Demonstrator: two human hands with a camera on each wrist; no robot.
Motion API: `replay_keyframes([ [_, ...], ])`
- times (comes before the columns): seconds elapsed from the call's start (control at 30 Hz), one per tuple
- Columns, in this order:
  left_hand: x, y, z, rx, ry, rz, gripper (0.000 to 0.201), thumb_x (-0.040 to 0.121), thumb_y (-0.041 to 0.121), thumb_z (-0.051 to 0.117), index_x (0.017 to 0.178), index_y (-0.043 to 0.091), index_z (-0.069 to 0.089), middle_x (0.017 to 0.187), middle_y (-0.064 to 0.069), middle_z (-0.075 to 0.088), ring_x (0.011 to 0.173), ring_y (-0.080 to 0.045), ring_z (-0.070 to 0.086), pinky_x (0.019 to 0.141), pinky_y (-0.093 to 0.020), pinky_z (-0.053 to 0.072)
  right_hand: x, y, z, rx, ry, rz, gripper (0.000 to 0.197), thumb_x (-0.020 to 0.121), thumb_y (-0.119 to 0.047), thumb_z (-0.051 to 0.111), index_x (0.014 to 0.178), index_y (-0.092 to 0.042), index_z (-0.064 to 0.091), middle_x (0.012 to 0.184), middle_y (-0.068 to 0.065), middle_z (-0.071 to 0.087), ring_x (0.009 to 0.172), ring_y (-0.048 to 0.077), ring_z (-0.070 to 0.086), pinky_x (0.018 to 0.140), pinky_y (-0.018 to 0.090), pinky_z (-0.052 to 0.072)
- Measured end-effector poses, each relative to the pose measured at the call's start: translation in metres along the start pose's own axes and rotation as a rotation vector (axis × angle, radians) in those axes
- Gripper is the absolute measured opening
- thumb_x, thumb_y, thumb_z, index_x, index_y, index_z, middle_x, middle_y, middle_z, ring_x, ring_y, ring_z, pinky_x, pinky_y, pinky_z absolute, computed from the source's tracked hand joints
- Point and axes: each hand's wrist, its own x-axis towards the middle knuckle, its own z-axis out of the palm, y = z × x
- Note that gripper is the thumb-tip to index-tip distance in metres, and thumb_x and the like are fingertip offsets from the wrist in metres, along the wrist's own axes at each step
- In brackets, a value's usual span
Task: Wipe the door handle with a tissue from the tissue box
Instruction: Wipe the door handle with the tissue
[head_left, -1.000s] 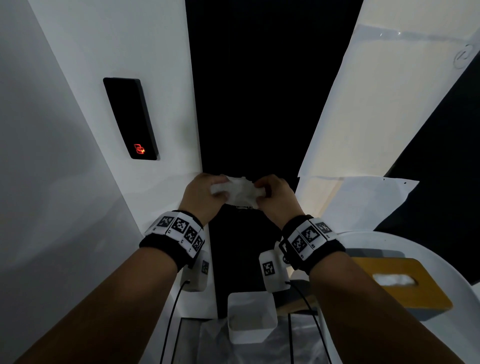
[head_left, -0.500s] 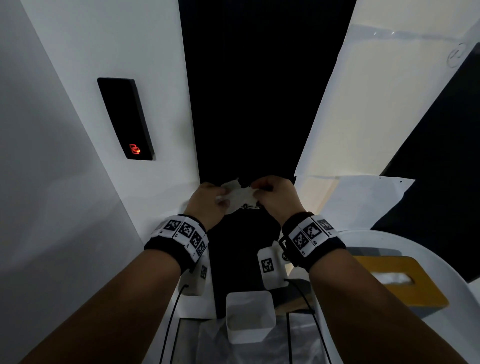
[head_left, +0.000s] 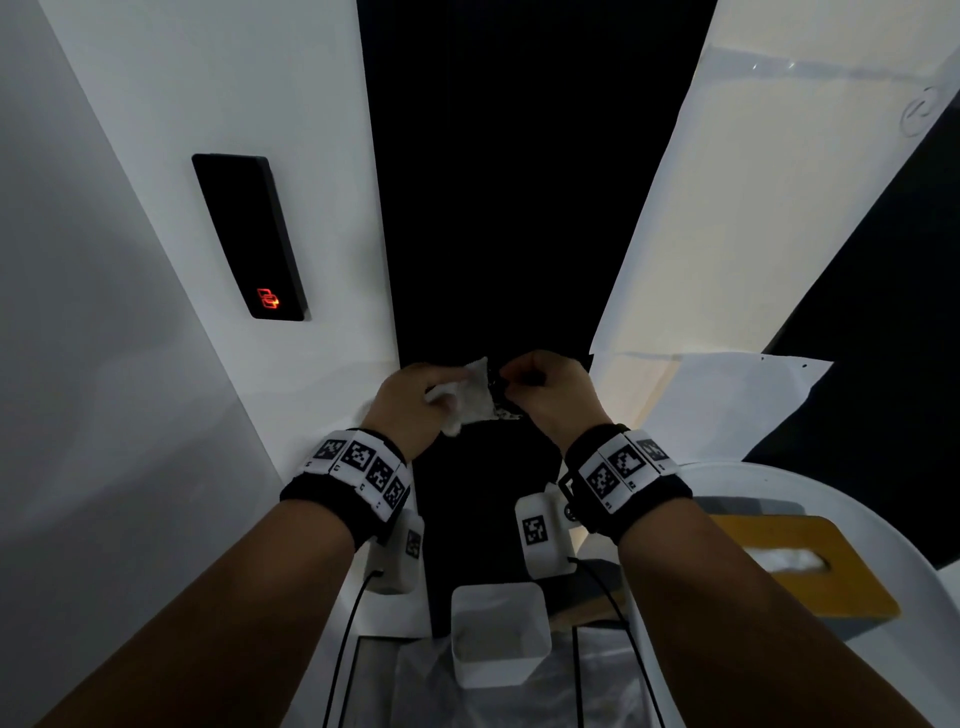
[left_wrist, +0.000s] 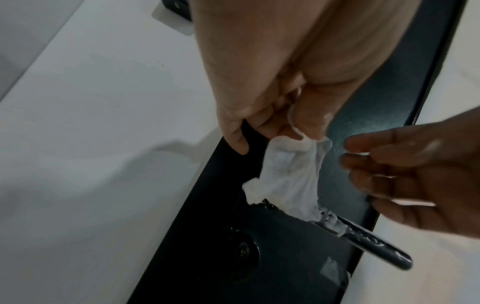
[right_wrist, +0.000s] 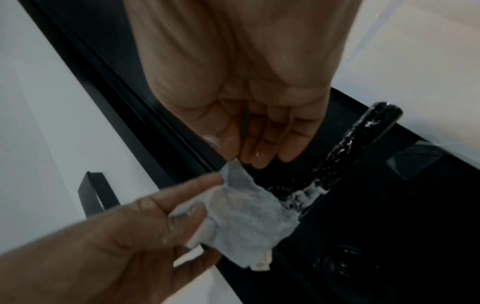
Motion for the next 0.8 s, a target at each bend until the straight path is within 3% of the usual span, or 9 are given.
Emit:
replay_keyframes([
  [0.1,0.002,0.009,-0.003,-0.096,-0.049,0.044,0.042,0.082,-0.009,0.054,0.117,0.013,0.064,0.118,-0.003,0.061,0.105,-0.01,0.056,0.078,0.004,0.038,-0.001,0.002,0.01,-0.022,-0.074,-0.021,0.027,0.08,-0.006,0.058,0.106,-0.014,0.061,0.099,0.001,0.067,0.096,0.017,0.064,0.088,0.034,0.054],
  [0.17,0.002,0.01,-0.006,-0.105,-0.077,0.055,0.044,0.082,-0.011,0.053,0.118,0.012,0.064,0.122,-0.003,0.061,0.107,-0.008,0.054,0.079,0.006,0.037,-0.001,0.004,0.017,0.018,-0.097,-0.02,0.04,0.076,-0.008,0.06,0.115,-0.016,0.052,0.105,0.002,0.065,0.099,0.019,0.064,0.089,0.038,0.054],
  [0.27,0.001,0.01,-0.011,-0.11,-0.093,0.082,0.045,0.084,-0.009,0.052,0.119,0.017,0.063,0.123,0.003,0.059,0.111,-0.004,0.051,0.082,0.007,0.034,-0.001,0.002,0.021,0.014,-0.098,0.004,0.051,0.078,-0.007,0.061,0.123,-0.02,0.041,0.098,0.0,0.06,0.091,0.018,0.062,0.078,0.029,0.054],
  [0.37,0.001,0.01,-0.015,-0.13,-0.124,0.054,0.044,0.085,-0.007,0.052,0.12,0.019,0.062,0.12,0.005,0.059,0.111,-0.006,0.053,0.084,0.001,0.037,0.0,-0.001,0.02,-0.053,-0.048,-0.024,0.042,0.082,-0.008,0.058,0.119,-0.02,0.042,0.076,-0.007,0.053,0.07,0.003,0.054,0.058,0.012,0.04],
  [0.5,0.002,0.003,-0.017,-0.125,-0.127,-0.019,0.053,0.081,0.019,0.07,0.128,0.027,0.047,0.105,0.011,0.059,0.094,-0.006,0.058,0.077,-0.011,0.043,0.003,-0.002,0.023,0.008,0.022,-0.081,0.028,0.082,-0.003,0.053,0.097,-0.027,0.049,0.071,-0.004,0.052,0.06,0.008,0.051,0.054,0.018,0.044],
  [0.6,0.003,-0.003,-0.017,-0.137,-0.128,-0.06,0.058,0.078,0.02,0.072,0.127,0.03,0.043,0.095,0.009,0.06,0.084,-0.006,0.059,0.078,-0.021,0.049,0.005,-0.005,0.025,0.041,0.031,-0.061,0.029,0.086,-0.005,0.051,0.081,-0.033,0.058,0.076,-0.008,0.056,0.071,0.01,0.054,0.066,0.026,0.048],
  [0.67,0.004,-0.005,-0.016,-0.215,-0.124,-0.069,0.051,0.082,0.013,0.068,0.124,0.029,0.045,0.095,0.004,0.064,0.086,-0.009,0.063,0.083,-0.028,0.052,0.004,-0.008,0.021,-0.013,0.02,-0.061,0.022,0.089,-0.007,0.051,0.093,-0.022,0.066,0.086,-0.008,0.06,0.083,0.009,0.056,0.075,0.024,0.046],
  [0.73,0.004,-0.006,-0.016,-0.232,-0.097,-0.064,0.046,0.083,0.008,0.063,0.12,0.03,0.047,0.085,0.006,0.064,0.08,-0.009,0.063,0.079,-0.026,0.051,0.002,-0.01,0.014,-0.144,-0.016,-0.088,0.022,0.091,-0.01,0.051,0.104,-0.013,0.067,0.096,-0.002,0.064,0.089,0.01,0.056,0.077,0.021,0.042],
  [0.8,0.004,-0.008,-0.016,-0.229,-0.085,-0.047,0.044,0.082,0.005,0.062,0.113,0.033,0.05,0.084,0.005,0.064,0.081,-0.012,0.063,0.078,-0.026,0.051,0.002,-0.008,0.011,-0.287,-0.053,-0.109,0.022,0.09,-0.015,0.052,0.106,-0.014,0.067,0.104,0.004,0.067,0.094,0.017,0.06,0.08,0.026,0.047],
])
